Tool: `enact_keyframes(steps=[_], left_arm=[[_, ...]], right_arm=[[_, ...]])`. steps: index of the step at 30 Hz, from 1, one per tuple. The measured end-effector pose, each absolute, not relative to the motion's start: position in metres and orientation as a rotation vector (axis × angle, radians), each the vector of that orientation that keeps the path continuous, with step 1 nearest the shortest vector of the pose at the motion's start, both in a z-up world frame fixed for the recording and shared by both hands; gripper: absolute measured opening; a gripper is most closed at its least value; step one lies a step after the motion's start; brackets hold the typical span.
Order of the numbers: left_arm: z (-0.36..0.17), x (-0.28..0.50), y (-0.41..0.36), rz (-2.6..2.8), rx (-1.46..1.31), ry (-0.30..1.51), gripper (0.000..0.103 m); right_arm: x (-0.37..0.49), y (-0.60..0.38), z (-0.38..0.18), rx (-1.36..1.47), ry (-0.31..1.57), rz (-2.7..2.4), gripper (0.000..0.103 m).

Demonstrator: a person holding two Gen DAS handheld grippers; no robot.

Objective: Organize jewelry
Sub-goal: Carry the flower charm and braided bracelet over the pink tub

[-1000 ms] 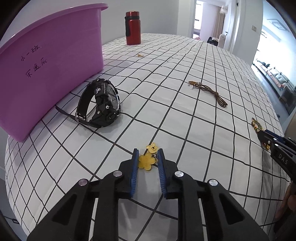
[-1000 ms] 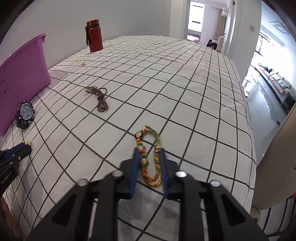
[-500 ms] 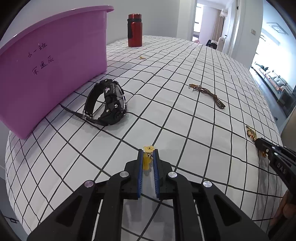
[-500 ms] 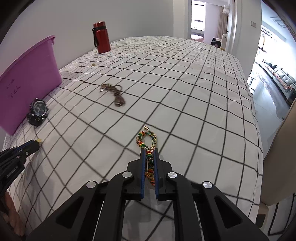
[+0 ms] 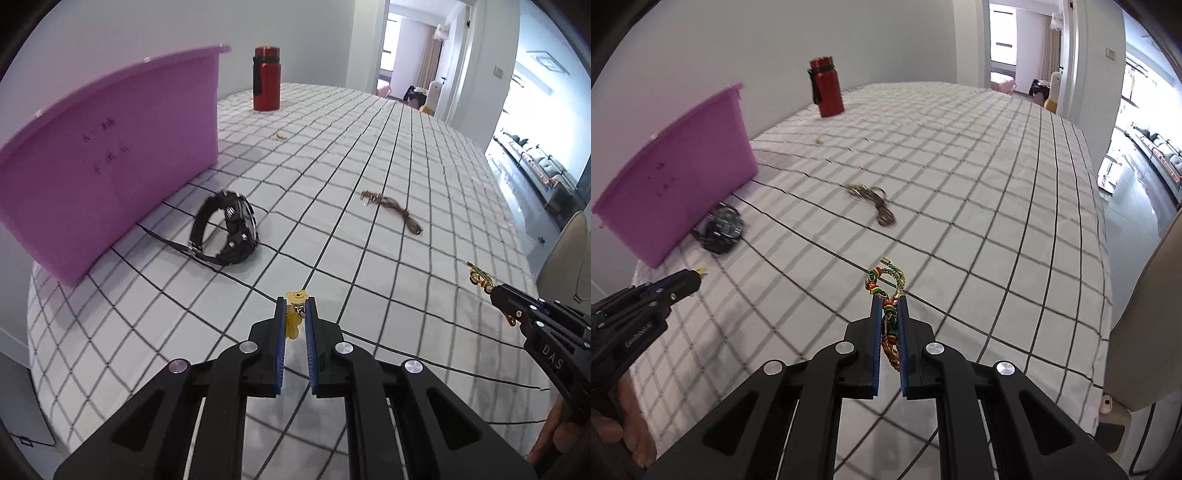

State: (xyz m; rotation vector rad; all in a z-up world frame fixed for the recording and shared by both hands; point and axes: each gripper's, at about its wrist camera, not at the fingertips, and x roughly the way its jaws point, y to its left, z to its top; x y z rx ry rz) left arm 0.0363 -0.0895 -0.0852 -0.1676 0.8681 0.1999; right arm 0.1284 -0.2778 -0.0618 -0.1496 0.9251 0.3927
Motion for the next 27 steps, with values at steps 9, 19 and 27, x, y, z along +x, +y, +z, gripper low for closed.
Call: enact_keyframes(steps=[9,19,27], left_arm=[[-0.009,0.003,-0.073,0.236,-0.182,0.800,0.010],[0.070,-0.028,-0.026,0.326,-0.191,0.695,0.010],[0.104,-0.034,0.044,0.383,-0.207,0.638,0.010]], right_arm=[[0.108,-0.252,0.012,-0.146,0.871,0.504,0.008],[0.103,-0.190,0.076,-0.156,0.795,0.663,0.008],[0.115,-0.122,0.106,-0.155,0.729,0.727,0.008]])
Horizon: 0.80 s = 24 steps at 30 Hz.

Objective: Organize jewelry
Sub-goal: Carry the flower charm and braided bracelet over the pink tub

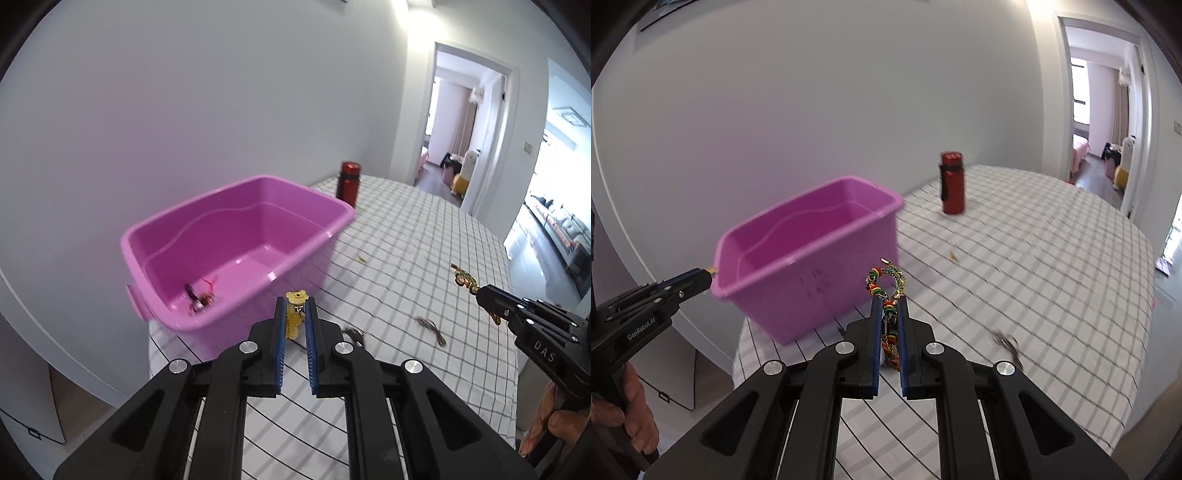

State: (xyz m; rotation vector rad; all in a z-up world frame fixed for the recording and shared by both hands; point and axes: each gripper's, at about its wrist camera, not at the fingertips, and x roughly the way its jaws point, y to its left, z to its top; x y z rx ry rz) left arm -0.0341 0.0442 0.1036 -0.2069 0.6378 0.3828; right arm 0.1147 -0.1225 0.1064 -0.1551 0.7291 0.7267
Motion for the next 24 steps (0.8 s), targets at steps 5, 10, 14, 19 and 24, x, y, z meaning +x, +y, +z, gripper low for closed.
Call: enact_keyframes(steps=[5,10,14,19,24], left_arm=[[0.113,-0.024,0.093,0.375,-0.212,0.630,0.010],[0.117,-0.011,0.144,0.365,-0.208,0.609,0.010],[0.110,0.004,0.179,0.351,-0.215,0.623,0.010],[0.096,0.022,0.220,0.331,-0.245,0.638,0.010],[0.077,0.038,0.252,0.322,-0.288,0.693,0.010]], right_arm=[[0.124,-0.070,0.117,-0.157,0.716,0.726,0.008],[0.137,-0.017,0.121,-0.169,0.698,0.715,0.008],[0.147,0.028,0.120,-0.182,0.693,0.715,0.008],[0.164,0.074,0.106,-0.172,0.739,0.722,0.008],[0.180,0.117,0.085,-0.186,0.813,0.730,0.008]])
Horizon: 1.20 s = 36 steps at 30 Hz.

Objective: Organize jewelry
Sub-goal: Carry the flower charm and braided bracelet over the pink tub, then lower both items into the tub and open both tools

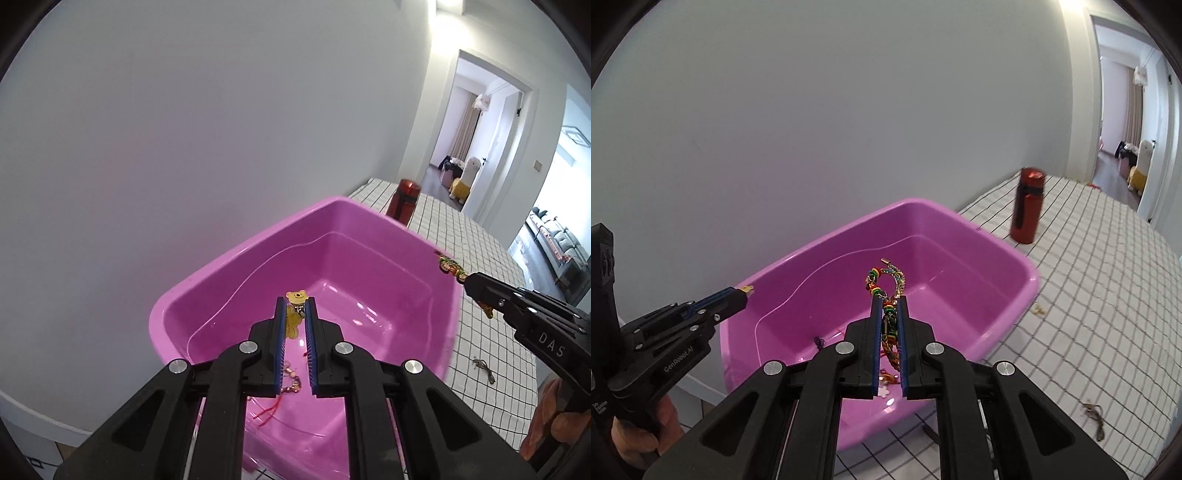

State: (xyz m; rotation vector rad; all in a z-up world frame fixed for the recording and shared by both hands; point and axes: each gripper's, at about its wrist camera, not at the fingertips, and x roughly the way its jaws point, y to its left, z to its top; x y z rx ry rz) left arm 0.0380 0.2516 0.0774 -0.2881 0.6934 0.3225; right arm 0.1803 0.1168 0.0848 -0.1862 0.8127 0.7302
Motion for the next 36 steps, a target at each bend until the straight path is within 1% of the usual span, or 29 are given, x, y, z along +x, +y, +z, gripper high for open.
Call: enact_keyframes(steps=[5,12,22,24,25,26,27,28,29,30,31,32,35,36], left_arm=[[0.058,0.053,0.270,0.306,-0.327,0.762,0.010],[0.036,0.076,0.277,0.281,-0.314,0.834,0.010],[0.022,0.089,0.286,0.286,-0.307,0.901,0.011],[0.021,0.088,0.287,0.300,-0.304,0.910,0.011],[0.022,0.087,0.288,0.305,-0.304,0.909,0.013],[0.022,0.086,0.289,0.309,-0.306,0.908,0.018],[0.022,0.085,0.290,0.311,-0.306,0.906,0.032],[0.023,0.084,0.290,0.316,-0.305,0.902,0.040],[0.024,0.082,0.291,0.327,-0.304,0.895,0.060],[0.027,0.079,0.291,0.339,-0.308,0.881,0.076],[0.029,0.077,0.292,0.344,-0.314,0.867,0.078],[0.031,0.076,0.292,0.349,-0.317,0.858,0.078],[0.035,0.075,0.293,0.367,-0.310,0.863,0.089],[0.035,0.074,0.293,0.368,-0.314,0.864,0.089]], right_arm=[[0.193,0.144,0.065,-0.205,0.888,0.725,0.008],[0.207,0.167,0.035,-0.230,0.972,0.712,0.008],[0.225,0.182,0.006,-0.266,1.040,0.683,0.008],[0.223,0.182,0.006,-0.268,1.051,0.677,0.014],[0.223,0.182,0.006,-0.269,1.051,0.675,0.024],[0.223,0.182,0.007,-0.271,1.044,0.676,0.028],[0.222,0.182,0.008,-0.276,1.038,0.677,0.028],[0.221,0.182,0.010,-0.281,1.035,0.675,0.028],[0.220,0.182,0.011,-0.282,1.032,0.673,0.030],[0.221,0.181,0.012,-0.280,1.031,0.673,0.033],[0.221,0.179,0.013,-0.275,1.028,0.670,0.038],[0.220,0.177,0.015,-0.273,1.024,0.667,0.040],[0.217,0.173,0.020,-0.262,1.018,0.659,0.045],[0.218,0.172,0.022,-0.257,1.017,0.658,0.046]])
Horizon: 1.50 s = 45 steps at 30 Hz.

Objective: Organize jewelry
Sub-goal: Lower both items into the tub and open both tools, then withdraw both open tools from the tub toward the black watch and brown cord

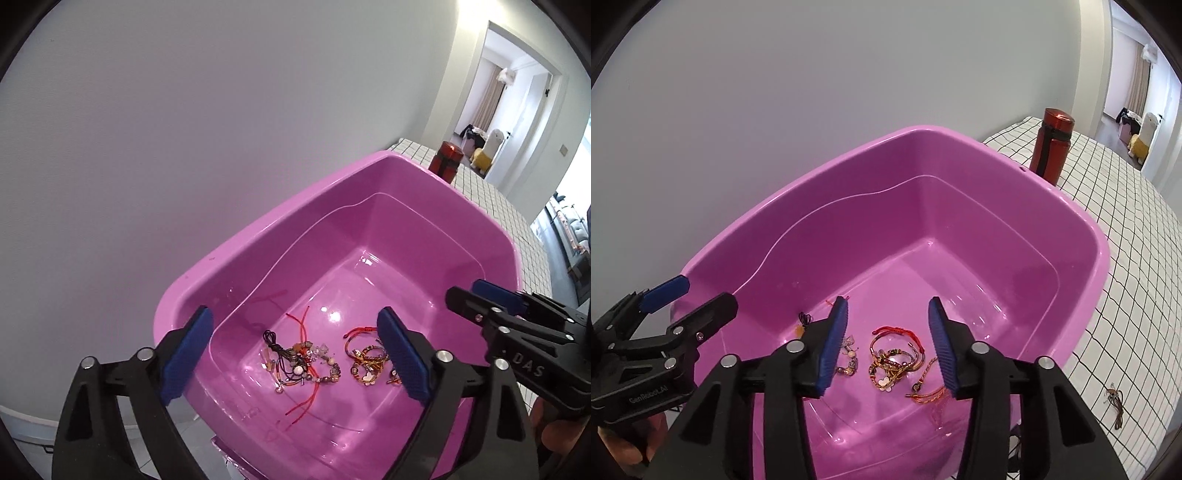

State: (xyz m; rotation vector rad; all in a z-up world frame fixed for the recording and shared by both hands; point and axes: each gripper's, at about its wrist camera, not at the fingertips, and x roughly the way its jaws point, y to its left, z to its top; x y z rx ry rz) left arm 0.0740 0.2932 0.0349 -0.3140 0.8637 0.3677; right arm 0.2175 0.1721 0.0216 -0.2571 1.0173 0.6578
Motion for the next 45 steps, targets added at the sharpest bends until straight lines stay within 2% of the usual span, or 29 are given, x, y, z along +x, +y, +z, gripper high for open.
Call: enact_keyframes(steps=[5,23,45], left_arm=[[0.036,0.072,0.293,0.376,-0.316,0.875,0.091],[0.058,0.053,0.256,0.388,-0.291,0.838,0.094],[0.082,0.021,0.143,0.382,-0.216,0.810,0.096]], right_arm=[[0.213,0.166,0.027,-0.251,1.008,0.660,0.052],[0.191,0.126,0.050,-0.210,0.967,0.680,0.058],[0.141,-0.015,0.069,-0.119,0.976,0.638,0.067]])
